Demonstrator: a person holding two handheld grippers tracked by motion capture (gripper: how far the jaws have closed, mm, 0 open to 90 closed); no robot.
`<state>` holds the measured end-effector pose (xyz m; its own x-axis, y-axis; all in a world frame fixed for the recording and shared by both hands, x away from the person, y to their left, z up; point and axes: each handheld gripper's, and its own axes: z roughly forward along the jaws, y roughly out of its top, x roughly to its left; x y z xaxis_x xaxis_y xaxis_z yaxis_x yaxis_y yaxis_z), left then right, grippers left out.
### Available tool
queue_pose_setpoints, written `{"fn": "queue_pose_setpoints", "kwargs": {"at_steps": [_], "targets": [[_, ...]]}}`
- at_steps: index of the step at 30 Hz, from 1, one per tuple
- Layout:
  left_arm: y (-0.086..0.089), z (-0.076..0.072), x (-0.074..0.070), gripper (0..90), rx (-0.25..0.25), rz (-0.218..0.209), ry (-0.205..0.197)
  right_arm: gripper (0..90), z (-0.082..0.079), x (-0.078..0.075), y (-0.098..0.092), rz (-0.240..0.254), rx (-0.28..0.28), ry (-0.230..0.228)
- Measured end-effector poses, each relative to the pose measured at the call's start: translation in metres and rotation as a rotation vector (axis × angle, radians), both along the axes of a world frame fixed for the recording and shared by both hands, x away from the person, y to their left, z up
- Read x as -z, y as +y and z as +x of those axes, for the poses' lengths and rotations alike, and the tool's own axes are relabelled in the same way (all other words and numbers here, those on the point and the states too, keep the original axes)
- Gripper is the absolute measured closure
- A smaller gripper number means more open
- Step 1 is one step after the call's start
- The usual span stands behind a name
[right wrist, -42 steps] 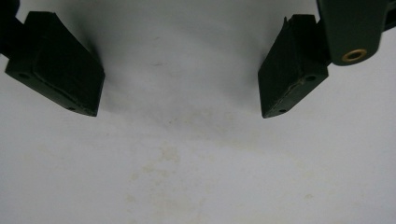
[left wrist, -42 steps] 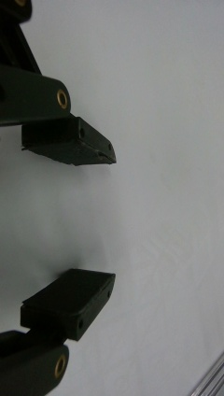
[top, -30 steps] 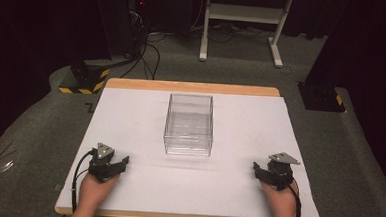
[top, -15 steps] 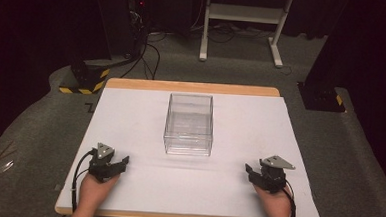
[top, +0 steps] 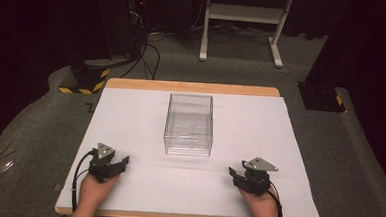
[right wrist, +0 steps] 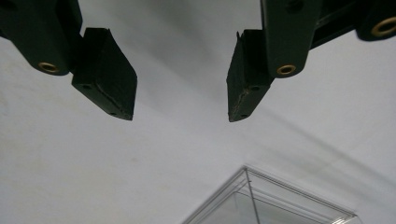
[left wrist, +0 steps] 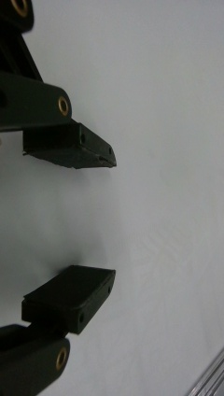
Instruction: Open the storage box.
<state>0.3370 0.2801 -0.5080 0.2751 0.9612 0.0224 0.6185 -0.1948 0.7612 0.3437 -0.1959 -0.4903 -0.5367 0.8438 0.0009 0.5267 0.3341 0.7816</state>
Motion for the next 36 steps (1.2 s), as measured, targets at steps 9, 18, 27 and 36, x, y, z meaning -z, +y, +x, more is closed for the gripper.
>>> {"fn": "queue_pose_setpoints", "kwargs": {"at_steps": [9, 18, 27, 36], "targets": [[-0.012, -0.001, -0.002, 45.9, 0.054, -0.041, 0.003, 44.1, -0.003, -0.003, 0.017, 0.008, -0.046, -0.007], [-0.056, -0.007, -0.016, 50.6, 0.172, -0.081, -0.027, 48.3, -0.007, -0.005, 0.024, 0.025, -0.079, -0.010], [-0.094, -0.013, -0.033, 63.4, 0.240, -0.124, -0.079, 51.5, -0.011, -0.006, 0.035, 0.032, -0.113, -0.035], [-0.125, -0.008, -0.049, 69.5, 0.249, -0.121, -0.150, 57.1, -0.011, -0.012, 0.043, 0.063, -0.131, -0.057]]}}
